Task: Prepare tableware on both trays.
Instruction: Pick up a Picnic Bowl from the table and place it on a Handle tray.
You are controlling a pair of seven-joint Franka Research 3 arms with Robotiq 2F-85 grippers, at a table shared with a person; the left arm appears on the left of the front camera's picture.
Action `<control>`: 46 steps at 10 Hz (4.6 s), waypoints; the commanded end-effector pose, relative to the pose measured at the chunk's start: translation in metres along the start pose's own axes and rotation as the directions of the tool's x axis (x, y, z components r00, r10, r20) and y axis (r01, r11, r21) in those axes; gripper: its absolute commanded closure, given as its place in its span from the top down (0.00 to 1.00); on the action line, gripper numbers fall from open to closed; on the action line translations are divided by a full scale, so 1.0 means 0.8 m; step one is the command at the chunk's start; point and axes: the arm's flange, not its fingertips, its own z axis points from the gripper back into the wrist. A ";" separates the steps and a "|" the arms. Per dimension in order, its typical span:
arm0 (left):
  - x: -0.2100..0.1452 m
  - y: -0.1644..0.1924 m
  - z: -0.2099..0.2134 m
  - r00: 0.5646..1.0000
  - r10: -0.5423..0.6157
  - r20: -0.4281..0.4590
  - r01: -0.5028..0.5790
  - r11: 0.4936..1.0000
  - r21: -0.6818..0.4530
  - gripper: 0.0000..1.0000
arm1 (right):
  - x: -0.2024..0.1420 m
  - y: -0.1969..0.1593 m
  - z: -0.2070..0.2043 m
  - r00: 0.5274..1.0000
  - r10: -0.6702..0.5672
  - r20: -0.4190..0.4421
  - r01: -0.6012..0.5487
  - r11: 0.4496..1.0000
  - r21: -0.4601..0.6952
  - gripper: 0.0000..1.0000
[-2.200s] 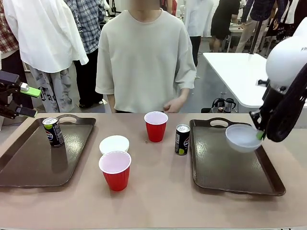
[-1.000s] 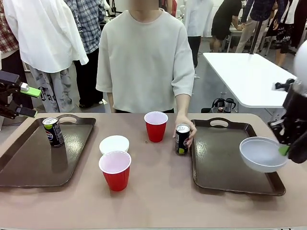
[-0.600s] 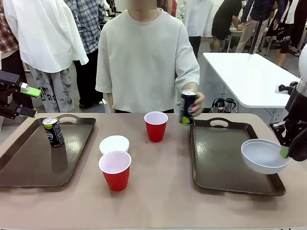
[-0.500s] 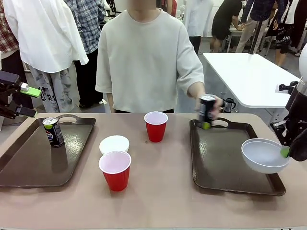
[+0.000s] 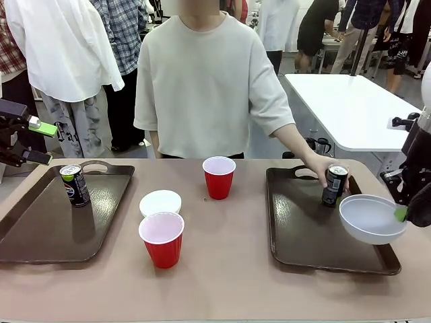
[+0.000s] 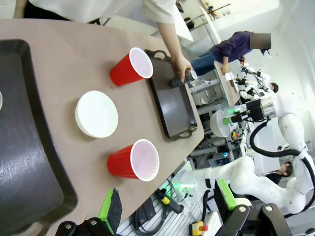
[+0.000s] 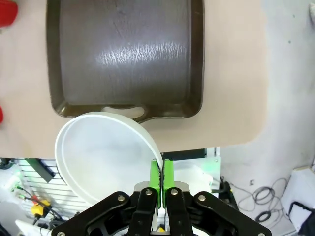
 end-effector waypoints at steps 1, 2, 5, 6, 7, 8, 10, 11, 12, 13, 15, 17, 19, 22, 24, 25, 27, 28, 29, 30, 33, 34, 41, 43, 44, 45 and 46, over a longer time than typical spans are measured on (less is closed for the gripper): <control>0.000 -0.001 0.000 1.000 -0.003 0.008 0.003 1.000 -0.019 1.00 | 0.023 0.009 -0.012 0.999 0.024 -0.046 -0.025 1.000 -0.012 0.04; 0.000 -0.001 0.000 1.000 -0.003 0.008 0.003 1.000 -0.019 1.00 | 0.030 0.010 -0.017 0.998 0.020 -0.056 -0.021 1.000 -0.016 0.04; 0.000 -0.001 0.000 1.000 -0.003 0.008 0.003 1.000 -0.019 1.00 | 0.053 0.016 -0.048 0.999 0.034 -0.016 -0.034 0.999 -0.005 0.04; 0.000 -0.001 0.000 1.000 -0.003 0.008 0.003 1.000 -0.019 1.00 | 0.061 0.020 -0.062 0.999 0.044 0.006 -0.044 0.999 -0.011 0.04; 0.000 -0.001 0.000 1.000 -0.003 0.008 0.003 1.000 -0.019 1.00 | 0.066 0.020 -0.075 0.997 0.067 0.030 -0.067 0.998 0.009 0.04; 0.000 -0.001 0.000 1.000 -0.003 0.008 0.003 1.000 -0.019 1.00 | 0.072 0.019 -0.085 0.996 0.077 0.043 -0.078 0.996 0.037 0.04; 0.000 -0.001 0.000 1.000 -0.003 0.008 0.003 1.000 -0.019 1.00 | 0.085 0.020 -0.108 0.992 0.089 0.088 -0.096 0.993 0.071 0.04; 0.000 -0.001 0.000 1.000 -0.003 0.008 0.003 1.000 -0.019 1.00 | 0.090 0.019 -0.119 0.991 0.098 0.090 -0.106 0.991 0.087 0.04; 0.000 -0.001 0.000 1.000 -0.003 0.008 0.003 1.000 -0.019 1.00 | 0.097 0.015 -0.129 0.991 0.098 0.096 -0.106 0.991 0.087 0.04; 0.000 -0.001 0.000 1.000 -0.003 0.008 0.003 1.000 -0.019 1.00 | 0.102 0.014 -0.139 0.992 0.094 0.083 -0.102 0.990 0.094 0.04; 0.000 -0.001 0.000 1.000 -0.003 0.008 0.003 1.000 -0.019 1.00 | 0.110 0.008 -0.160 0.996 0.080 0.049 -0.084 0.992 0.091 0.04; 0.000 -0.001 0.000 1.000 -0.003 0.008 0.003 1.000 -0.019 1.00 | 0.114 0.005 -0.173 0.997 0.073 0.019 -0.074 0.995 0.073 0.04; 0.000 -0.001 0.000 1.000 -0.003 0.008 0.003 1.000 -0.019 1.00 | 0.114 0.003 -0.176 0.997 0.074 0.007 -0.074 0.994 0.084 0.23; 0.000 -0.001 0.000 1.000 -0.003 0.008 0.003 1.000 -0.019 1.00 | 0.104 0.005 -0.143 0.999 0.031 0.020 -0.032 0.997 0.065 1.00; 0.000 -0.001 0.000 1.000 -0.003 0.008 0.003 1.000 -0.019 1.00 | 0.087 0.008 -0.090 0.998 0.067 0.009 -0.068 0.991 0.112 1.00; 0.000 -0.001 0.000 1.000 -0.003 0.008 0.003 1.000 -0.019 1.00 | 0.079 0.008 -0.063 0.996 0.088 -0.017 -0.083 0.976 0.200 0.57; 0.000 -0.001 0.000 1.000 -0.003 0.008 0.003 1.000 -0.019 1.00 | 0.062 -0.001 -0.013 0.993 0.118 -0.018 -0.092 0.859 0.504 0.77; 0.000 -0.001 0.000 1.000 -0.003 0.008 0.003 1.000 -0.019 1.00 | 0.053 -0.011 0.002 0.993 0.111 0.026 -0.100 0.741 0.664 0.86; 0.000 -0.001 0.000 1.000 -0.003 0.008 0.003 1.000 -0.019 1.00 | 0.047 -0.017 0.010 0.995 0.030 0.099 -0.094 0.645 0.758 0.96; 0.000 -0.001 0.000 1.000 -0.003 0.008 0.003 1.000 -0.019 1.00 | 0.042 -0.018 0.012 0.994 -0.068 0.082 -0.031 0.553 0.833 0.96; 0.000 -0.001 0.000 1.000 -0.003 0.008 0.003 1.000 -0.019 1.00 | 0.014 -0.027 0.010 0.970 -0.243 -0.010 0.088 0.312 0.946 0.96; 0.000 -0.001 0.000 1.000 -0.003 0.008 0.003 1.000 -0.019 1.00 | 0.018 -0.026 0.003 0.970 -0.242 0.016 0.073 0.355 0.932 0.96; 0.000 -0.001 0.000 1.000 -0.003 0.008 0.003 1.000 -0.019 1.00 | 0.044 -0.042 0.041 0.980 -0.199 -0.017 0.092 0.373 0.923 0.96; 0.013 -0.026 -0.021 0.998 -0.061 -0.024 0.064 0.990 0.127 1.00 | 0.044 -0.042 0.041 0.980 -0.199 -0.017 0.092 0.373 0.923 0.96; 0.027 -0.051 -0.050 0.992 -0.104 -0.068 0.116 0.969 0.219 1.00 | 0.044 -0.042 0.041 0.980 -0.199 -0.017 0.092 0.373 0.923 0.96; 0.046 -0.076 -0.077 0.985 -0.131 -0.108 0.158 0.938 0.309 1.00 | 0.044 -0.042 0.041 0.980 -0.199 -0.017 0.092 0.373 0.923 0.96; 0.067 -0.083 -0.105 0.980 -0.150 -0.130 0.189 0.908 0.373 1.00 | 0.044 -0.042 0.041 0.980 -0.199 -0.017 0.092 0.373 0.923 0.96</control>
